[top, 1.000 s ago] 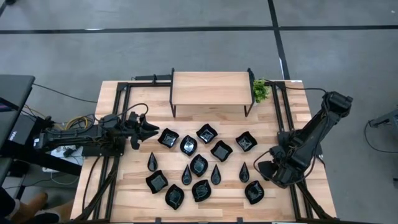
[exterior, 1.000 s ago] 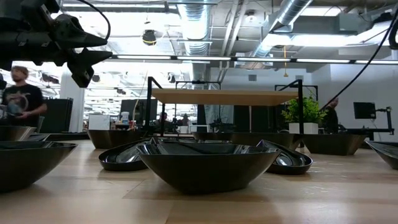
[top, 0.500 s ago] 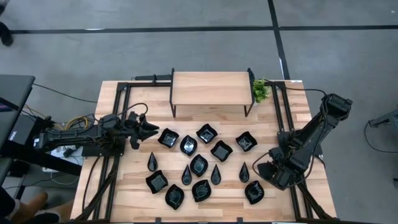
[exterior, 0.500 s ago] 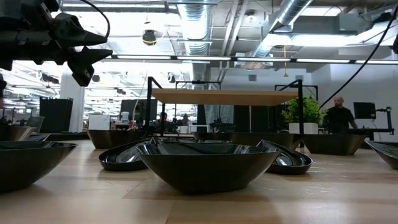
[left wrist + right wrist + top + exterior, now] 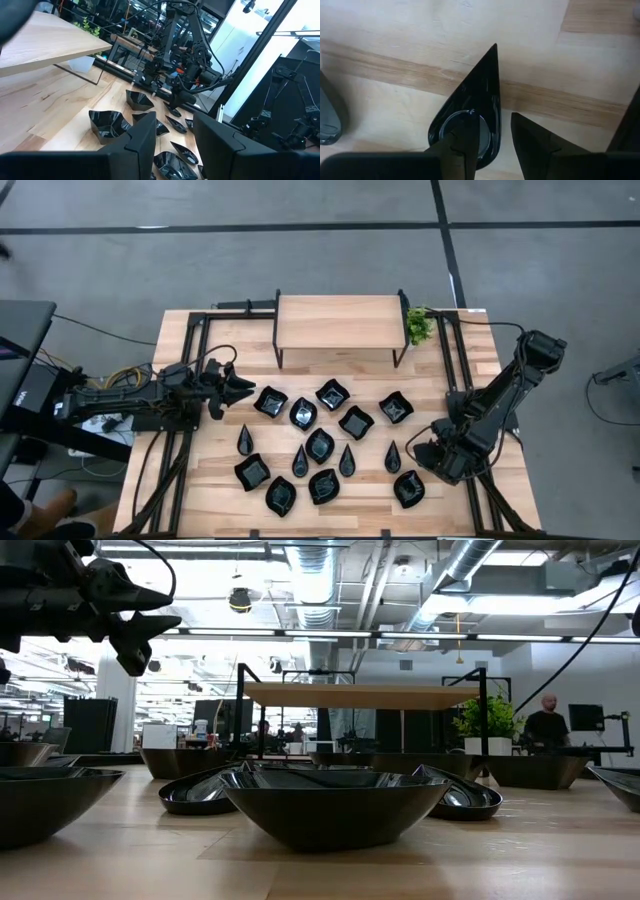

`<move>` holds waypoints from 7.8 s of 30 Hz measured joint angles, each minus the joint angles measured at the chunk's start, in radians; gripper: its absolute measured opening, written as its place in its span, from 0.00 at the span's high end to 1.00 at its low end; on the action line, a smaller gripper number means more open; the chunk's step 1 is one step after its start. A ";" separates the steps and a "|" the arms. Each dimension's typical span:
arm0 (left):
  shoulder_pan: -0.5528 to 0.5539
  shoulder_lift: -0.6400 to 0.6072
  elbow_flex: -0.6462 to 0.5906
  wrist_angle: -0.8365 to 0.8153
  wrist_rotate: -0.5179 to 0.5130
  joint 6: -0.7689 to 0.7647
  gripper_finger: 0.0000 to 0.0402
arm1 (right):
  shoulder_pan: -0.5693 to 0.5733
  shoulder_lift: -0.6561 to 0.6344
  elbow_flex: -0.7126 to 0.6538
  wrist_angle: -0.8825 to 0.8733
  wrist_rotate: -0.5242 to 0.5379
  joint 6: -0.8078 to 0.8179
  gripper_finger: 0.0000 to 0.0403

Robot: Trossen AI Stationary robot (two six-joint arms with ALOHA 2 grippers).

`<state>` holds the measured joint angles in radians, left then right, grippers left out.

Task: Pick & Place Mini shaped plates
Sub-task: Put the black drop shaped plate on the shelf, then stack the black drop shaped plate on top of the other black drop shaped plate on the shelf

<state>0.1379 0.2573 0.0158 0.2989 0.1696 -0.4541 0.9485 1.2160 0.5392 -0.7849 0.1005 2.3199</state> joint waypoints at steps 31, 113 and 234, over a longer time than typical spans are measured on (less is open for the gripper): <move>0.000 0.000 0.000 0.010 0.000 0.000 0.67 | 0.000 -0.001 0.043 -0.047 -0.002 -0.026 0.99; 0.000 0.000 0.000 0.040 0.000 0.003 0.67 | -0.525 -0.196 0.417 -0.256 0.399 -0.802 1.00; 0.000 0.000 0.000 0.069 0.005 0.004 0.67 | -0.667 -0.124 0.515 -0.393 -0.251 -1.039 0.81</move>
<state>0.1381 0.2573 0.0157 0.3677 0.1746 -0.4503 0.2820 1.0915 1.0540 -1.1775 -0.1509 1.2812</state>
